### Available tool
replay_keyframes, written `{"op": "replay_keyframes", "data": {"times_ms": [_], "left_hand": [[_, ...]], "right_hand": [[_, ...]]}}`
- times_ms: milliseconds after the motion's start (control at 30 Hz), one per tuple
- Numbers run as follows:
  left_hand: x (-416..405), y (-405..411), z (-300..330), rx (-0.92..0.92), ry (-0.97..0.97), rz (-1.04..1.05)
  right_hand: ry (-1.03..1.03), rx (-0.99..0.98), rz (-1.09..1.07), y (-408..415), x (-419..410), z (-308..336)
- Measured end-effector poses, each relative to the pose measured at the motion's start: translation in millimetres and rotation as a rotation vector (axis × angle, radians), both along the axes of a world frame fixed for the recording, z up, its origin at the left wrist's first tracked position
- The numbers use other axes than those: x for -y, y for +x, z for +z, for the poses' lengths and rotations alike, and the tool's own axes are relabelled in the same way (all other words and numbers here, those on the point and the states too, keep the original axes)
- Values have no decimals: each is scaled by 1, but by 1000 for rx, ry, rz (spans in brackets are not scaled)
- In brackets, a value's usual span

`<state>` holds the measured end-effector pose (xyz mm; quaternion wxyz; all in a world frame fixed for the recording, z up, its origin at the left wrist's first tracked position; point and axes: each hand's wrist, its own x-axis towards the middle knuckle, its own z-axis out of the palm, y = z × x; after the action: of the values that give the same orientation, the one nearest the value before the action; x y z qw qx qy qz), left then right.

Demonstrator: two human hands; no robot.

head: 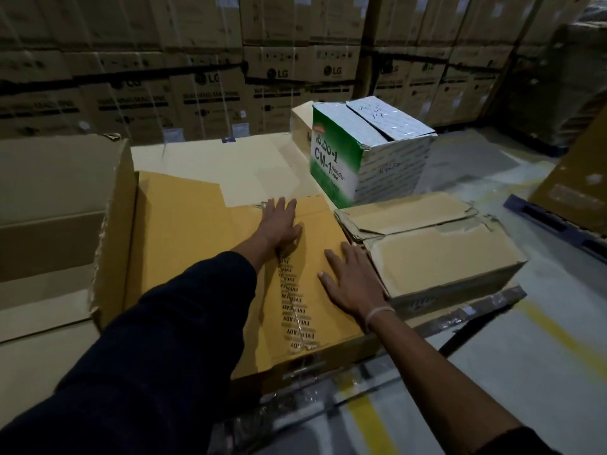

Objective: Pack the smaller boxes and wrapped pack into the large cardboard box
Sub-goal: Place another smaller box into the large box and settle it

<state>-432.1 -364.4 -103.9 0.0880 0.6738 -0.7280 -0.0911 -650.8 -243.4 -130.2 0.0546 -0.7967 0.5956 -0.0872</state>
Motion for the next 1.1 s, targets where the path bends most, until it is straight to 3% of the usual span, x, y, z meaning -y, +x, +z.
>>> {"op": "replay_keyframes", "data": {"times_ms": [133, 400, 1100], "left_hand": [[40, 5, 0, 110, 24, 40], [53, 5, -10, 134, 82, 112], [-68, -58, 3, 193, 259, 68]], "right_hand": [[-26, -14, 16, -2, 2, -5], [-38, -14, 27, -5, 4, -11], [-24, -44, -46, -56, -145, -14]]}}
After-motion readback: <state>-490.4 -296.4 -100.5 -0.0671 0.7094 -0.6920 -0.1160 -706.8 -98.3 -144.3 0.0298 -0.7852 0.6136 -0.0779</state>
